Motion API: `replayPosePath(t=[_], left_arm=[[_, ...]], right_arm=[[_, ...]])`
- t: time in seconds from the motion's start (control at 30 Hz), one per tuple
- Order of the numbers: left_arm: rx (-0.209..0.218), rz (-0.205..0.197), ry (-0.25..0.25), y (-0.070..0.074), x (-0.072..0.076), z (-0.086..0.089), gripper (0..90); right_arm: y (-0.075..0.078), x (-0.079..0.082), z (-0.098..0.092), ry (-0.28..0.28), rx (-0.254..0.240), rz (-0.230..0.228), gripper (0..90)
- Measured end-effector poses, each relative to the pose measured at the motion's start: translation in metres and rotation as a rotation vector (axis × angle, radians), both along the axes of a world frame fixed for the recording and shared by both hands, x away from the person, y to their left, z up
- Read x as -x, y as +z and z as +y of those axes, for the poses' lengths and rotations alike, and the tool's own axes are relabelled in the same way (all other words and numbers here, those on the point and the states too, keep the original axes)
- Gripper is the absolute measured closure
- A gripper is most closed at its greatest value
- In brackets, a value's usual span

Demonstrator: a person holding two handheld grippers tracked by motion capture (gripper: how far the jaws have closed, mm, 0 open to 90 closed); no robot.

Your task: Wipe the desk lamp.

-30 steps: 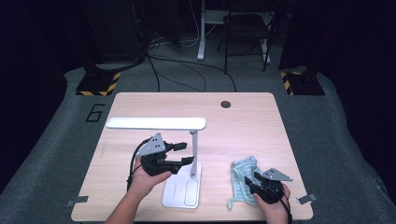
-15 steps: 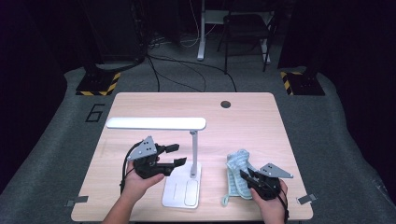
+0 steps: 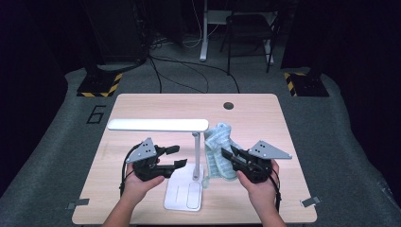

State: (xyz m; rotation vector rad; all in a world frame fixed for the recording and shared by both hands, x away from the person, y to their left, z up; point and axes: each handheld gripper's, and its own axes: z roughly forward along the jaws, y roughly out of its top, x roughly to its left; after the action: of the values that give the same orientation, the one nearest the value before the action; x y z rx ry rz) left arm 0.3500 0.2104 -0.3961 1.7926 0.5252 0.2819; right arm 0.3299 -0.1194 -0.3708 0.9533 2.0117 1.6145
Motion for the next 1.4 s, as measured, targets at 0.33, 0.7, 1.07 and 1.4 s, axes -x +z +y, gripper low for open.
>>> replayPosePath(t=[0.33,0.7,1.07,1.4], left_arm=[[-0.029,-0.012,-0.033,-0.006,0.000,-0.010,43.9],[-0.032,-0.035,-0.088,-0.007,0.002,-0.025,58.3],[0.000,-0.039,-0.002,-0.004,-0.004,-0.020,80.2],[0.008,-0.042,0.037,-0.001,-0.008,-0.033,88.9]], right_arm=[[0.029,-0.003,0.025,0.049,-0.006,-0.058,75.1],[0.012,-0.005,0.034,0.055,0.042,-0.044,75.1],[0.017,-0.007,0.028,0.035,0.053,-0.069,75.0],[0.025,-0.003,0.033,0.046,0.048,-0.093,74.9]])
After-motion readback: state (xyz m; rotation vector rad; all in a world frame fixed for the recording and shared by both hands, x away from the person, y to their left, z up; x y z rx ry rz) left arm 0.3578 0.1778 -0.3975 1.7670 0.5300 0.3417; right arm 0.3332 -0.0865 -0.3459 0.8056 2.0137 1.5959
